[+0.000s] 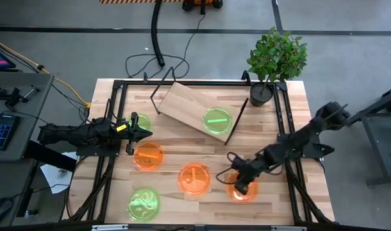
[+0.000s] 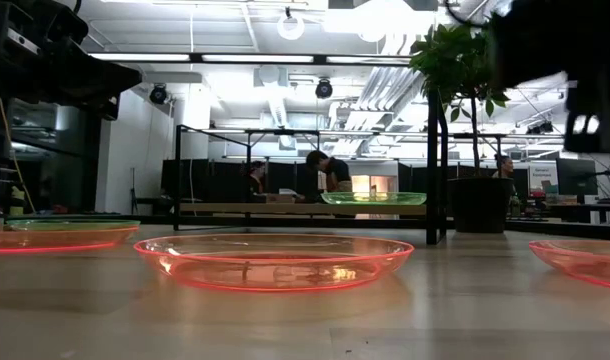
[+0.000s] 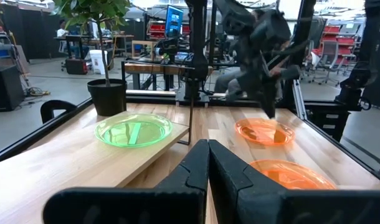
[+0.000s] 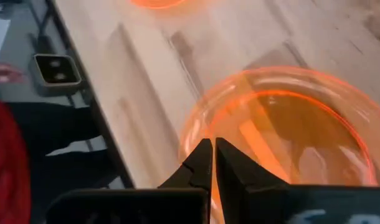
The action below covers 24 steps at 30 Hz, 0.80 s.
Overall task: Place and stack plates onto a shelf
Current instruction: Put the right orange plate on top of the shelf
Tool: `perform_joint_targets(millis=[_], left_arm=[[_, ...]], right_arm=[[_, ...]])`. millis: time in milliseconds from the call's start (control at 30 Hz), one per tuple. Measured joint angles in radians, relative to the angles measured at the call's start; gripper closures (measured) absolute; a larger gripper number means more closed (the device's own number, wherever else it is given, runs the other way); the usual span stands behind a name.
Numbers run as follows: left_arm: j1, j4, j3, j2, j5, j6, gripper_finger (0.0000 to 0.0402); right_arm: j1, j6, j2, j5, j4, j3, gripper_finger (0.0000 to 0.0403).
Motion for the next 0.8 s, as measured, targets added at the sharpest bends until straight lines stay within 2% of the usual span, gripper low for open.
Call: perform_joint_targets(millis=[167, 267, 367, 467, 600, 800], left_arm=[[0.000, 0.000, 0.000, 0.000, 0.000, 0.000, 0.0401], [0.000, 0.000, 0.000, 0.000, 0.000, 0.000, 0.0401], [0.000, 0.000, 0.000, 0.000, 0.000, 0.000, 0.0401], [0.000, 0.000, 0.000, 0.000, 0.000, 0.000, 0.0401], [0.000, 0.000, 0.000, 0.000, 0.000, 0.000, 0.0401], [0.000, 0.000, 0.000, 0.000, 0.000, 0.000, 0.0401]], right_arm=[[0.057, 0.136, -0.188, 0.126, -0.222, -0.057, 0.0396], [0.098, 0.273, -0.300, 0.188, -0.221, -0.145, 0.0375], [0.137, 0.408, -0.380, 0.253, -0.135, -0.252, 0.0337], [0.164, 0.495, -0.407, 0.300, -0.039, -0.354, 0.0289], [0.166, 0.520, -0.399, 0.289, 0.037, -0.432, 0.0236], [0.166, 0.496, -0.398, 0.266, 0.069, -0.446, 0.0211]])
